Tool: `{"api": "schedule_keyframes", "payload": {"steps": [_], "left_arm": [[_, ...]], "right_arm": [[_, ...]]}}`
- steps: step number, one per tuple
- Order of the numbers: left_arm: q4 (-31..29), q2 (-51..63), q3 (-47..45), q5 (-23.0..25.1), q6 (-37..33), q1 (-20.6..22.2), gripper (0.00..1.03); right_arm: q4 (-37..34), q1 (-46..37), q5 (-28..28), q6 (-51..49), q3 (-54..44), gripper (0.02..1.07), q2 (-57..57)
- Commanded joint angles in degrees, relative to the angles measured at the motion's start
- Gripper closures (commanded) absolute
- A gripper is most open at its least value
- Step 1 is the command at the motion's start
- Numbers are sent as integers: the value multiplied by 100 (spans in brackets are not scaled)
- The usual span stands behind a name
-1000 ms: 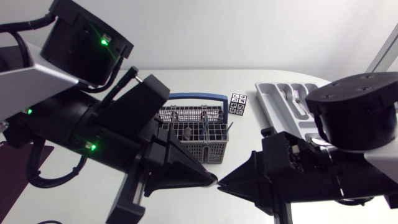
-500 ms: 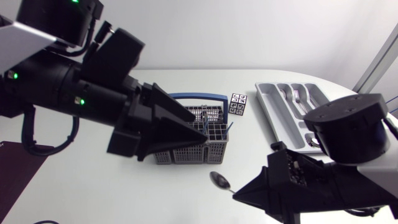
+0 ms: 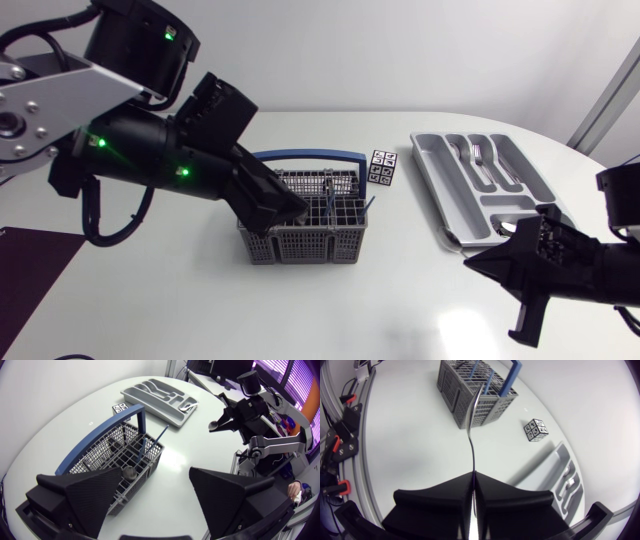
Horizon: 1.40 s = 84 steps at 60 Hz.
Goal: Transfer all utensils from the basket to the drawer tray.
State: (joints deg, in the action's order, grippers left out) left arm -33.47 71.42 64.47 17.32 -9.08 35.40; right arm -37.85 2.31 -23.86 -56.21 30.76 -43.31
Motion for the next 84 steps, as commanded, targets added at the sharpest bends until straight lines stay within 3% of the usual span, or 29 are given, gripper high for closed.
{"api": "schedule_keyframes", "payload": {"steps": [1,15,30,46,55,68,75,80,84], "left_arm": [[34,83,-180,-80,-94,-7,9],[385,267,-479,-414,-103,178,9],[781,426,-602,-660,-103,371,9],[957,540,-584,-669,-138,389,9],[1009,628,-540,-695,-155,407,9],[1071,768,-479,-704,-164,459,9],[1106,839,-435,-704,-182,477,9],[1115,900,-382,-704,-182,512,9],[1141,944,-347,-704,-182,547,9]], "right_arm": [[234,-529,-49,-734,-176,102,-239],[1675,-1962,-23,-1762,-106,102,-1514],[3055,-2867,136,-2536,246,102,-3140],[4259,-3298,452,-3406,826,102,-4731],[5384,-3298,786,-3942,677,102,-5275],[6166,-3342,1050,-4742,474,100,-5820],[6395,-3474,997,-4909,387,74,-5847],[6571,-3562,962,-4882,430,48,-5847],[6615,-3632,927,-4795,536,40,-5803]]}}
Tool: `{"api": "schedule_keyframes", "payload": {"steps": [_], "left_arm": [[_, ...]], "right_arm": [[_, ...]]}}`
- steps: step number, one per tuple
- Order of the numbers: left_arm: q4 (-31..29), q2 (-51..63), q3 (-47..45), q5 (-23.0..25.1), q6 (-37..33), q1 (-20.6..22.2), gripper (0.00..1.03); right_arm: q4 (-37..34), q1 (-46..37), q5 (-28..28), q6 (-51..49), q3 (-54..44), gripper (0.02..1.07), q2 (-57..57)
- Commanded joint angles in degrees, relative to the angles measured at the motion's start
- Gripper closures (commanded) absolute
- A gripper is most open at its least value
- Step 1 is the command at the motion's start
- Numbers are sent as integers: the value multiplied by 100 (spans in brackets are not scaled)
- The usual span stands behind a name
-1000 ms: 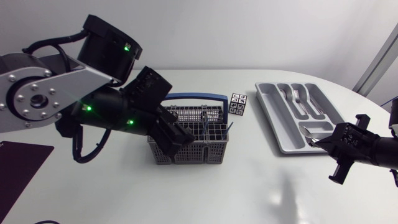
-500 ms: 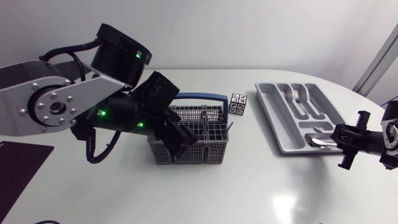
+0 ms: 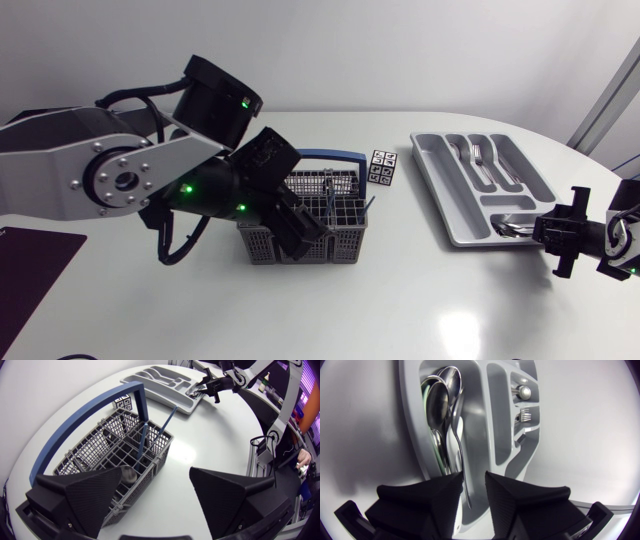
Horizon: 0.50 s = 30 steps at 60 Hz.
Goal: Transfer all utensils from the basket to the drawer tray.
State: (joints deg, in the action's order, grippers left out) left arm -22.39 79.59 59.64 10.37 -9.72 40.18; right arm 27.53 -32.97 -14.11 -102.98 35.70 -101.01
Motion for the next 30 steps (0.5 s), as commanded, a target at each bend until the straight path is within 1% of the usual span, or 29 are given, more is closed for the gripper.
{"api": "schedule_keyframes", "payload": {"steps": [1,7,8,11,14,17,20,22,25,27,30], "left_arm": [[33,136,154,-9,-118,69,9],[33,206,233,-9,-110,95,9],[33,206,233,-9,-110,112,9],[33,206,241,-9,-110,130,9],[51,215,241,-9,-110,139,9],[60,215,241,-9,-118,139,9],[60,223,233,-9,-118,139,9],[60,215,224,-9,-118,139,9],[60,215,206,-9,-118,139,9],[51,215,206,-9,-118,130,9],[42,223,215,-9,-118,104,9]], "right_arm": [[77,-122,-48,-29,77,37,3],[16,-157,-127,551,262,18,231],[7,-166,-136,586,270,17,257],[-63,-183,-136,753,297,15,380],[-318,-183,-224,946,306,15,565],[-389,-183,-268,1078,227,12,776],[-459,-183,-285,1184,200,12,943],[-784,-192,-268,1342,306,11,1066],[-1558,-227,-259,1553,578,11,1171],[-2366,-289,-268,1825,921,11,1215],[-3166,-377,-268,2089,1290,11,1198]]}}
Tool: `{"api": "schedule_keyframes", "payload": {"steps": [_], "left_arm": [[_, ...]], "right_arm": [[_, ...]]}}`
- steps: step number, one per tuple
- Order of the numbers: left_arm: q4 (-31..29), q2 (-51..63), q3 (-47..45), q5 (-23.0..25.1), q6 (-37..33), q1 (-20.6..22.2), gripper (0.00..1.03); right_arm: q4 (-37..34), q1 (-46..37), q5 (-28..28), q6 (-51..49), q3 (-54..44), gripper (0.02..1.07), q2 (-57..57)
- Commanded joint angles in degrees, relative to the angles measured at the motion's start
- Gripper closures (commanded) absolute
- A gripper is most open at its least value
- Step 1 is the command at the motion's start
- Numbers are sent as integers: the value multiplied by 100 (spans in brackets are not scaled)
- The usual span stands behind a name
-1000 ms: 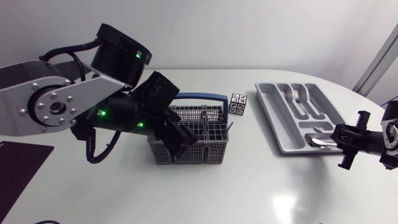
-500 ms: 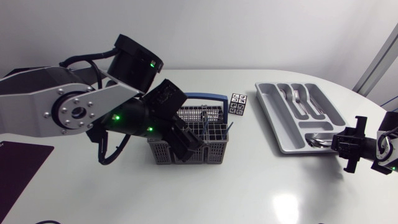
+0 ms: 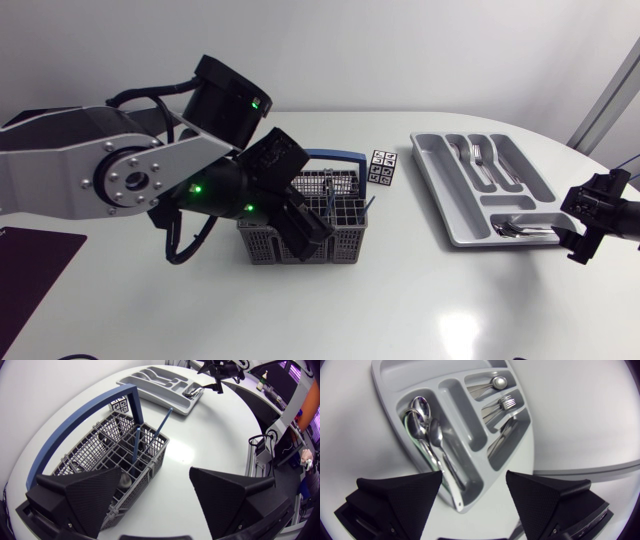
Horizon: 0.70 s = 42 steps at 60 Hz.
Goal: Transfer all utensils from the basket to the drawer tray.
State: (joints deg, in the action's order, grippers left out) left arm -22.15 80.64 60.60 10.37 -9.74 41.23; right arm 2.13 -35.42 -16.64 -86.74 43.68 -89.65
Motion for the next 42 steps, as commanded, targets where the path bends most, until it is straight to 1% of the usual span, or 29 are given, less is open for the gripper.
{"api": "schedule_keyframes", "payload": {"steps": [1,3,7,12,14,17,20,21,25,26,27,28,31,37,40,42], "left_arm": [[18,119,119,-9,-116,-1,9],[18,136,119,-9,-116,-10,9],[18,171,136,-9,-116,-10,9],[27,224,180,-9,-116,16,9],[27,233,189,-9,-107,25,9],[36,259,207,-9,-107,43,9],[36,268,207,0,-99,51,9],[36,268,207,0,-99,60,9],[36,277,198,-9,-107,69,9],[36,285,189,-9,-107,69,9],[36,285,189,-9,-107,69,9],[36,285,189,-9,-107,60,9],[36,277,189,-9,-107,60,9],[36,277,180,-9,-107,60,9],[36,277,180,-9,-107,60,9],[36,277,180,-9,-107,69,9]], "right_arm": [[-837,-158,-14,544,606,12,26],[-1294,-229,-14,702,835,12,-35],[-1681,-316,-14,957,1037,12,-71],[-2287,-369,30,1335,1292,21,-211],[-2489,-369,82,1449,1362,28,-273],[-2762,-369,118,1590,1450,42,-369],[-3026,-369,118,1792,1573,62,-492],[-3070,-369,126,1836,1608,66,-519],[-3324,-369,170,2065,1802,88,-721],[-3342,-369,170,2108,1811,90,-756],[-3342,-369,170,2108,1811,90,-756],[-3342,-369,205,2196,1872,93,-862],[-3351,-369,302,2249,1969,96,-1037],[-3351,-413,425,2355,2153,98,-1275],[-3351,-440,452,2434,2250,101,-1406],[-3360,-457,487,2460,2320,101,-1494]]}}
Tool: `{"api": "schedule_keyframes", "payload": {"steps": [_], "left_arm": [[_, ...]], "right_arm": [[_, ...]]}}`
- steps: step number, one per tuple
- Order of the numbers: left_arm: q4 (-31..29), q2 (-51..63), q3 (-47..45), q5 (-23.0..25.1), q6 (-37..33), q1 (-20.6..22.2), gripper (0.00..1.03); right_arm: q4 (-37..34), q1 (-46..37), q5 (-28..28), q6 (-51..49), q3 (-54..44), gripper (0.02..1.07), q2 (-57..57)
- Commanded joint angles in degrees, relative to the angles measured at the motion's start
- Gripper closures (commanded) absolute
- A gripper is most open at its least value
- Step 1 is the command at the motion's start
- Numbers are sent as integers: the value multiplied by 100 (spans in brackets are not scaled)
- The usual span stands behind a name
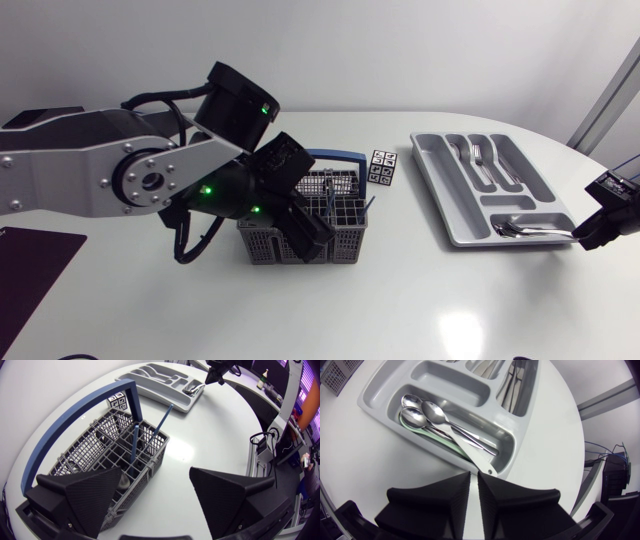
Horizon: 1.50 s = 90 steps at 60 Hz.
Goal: Transfer all utensils from the basket to the drawer tray.
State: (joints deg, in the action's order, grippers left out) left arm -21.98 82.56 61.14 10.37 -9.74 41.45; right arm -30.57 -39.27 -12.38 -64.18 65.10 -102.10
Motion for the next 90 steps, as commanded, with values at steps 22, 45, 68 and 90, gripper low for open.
{"api": "schedule_keyframes", "payload": {"steps": [22,45,68,90], "left_arm": [[18,111,143,-9,-81,91,9],[9,102,126,-9,-90,82,9],[211,181,249,0,-37,56,9],[1793,629,-208,-729,-81,-76,17]], "right_arm": [[51,-116,201,266,442,101,-741],[279,235,148,565,583,101,-837],[271,560,-441,899,-226,17,727],[-178,2098,-651,1655,-1430,17,2713]]}}
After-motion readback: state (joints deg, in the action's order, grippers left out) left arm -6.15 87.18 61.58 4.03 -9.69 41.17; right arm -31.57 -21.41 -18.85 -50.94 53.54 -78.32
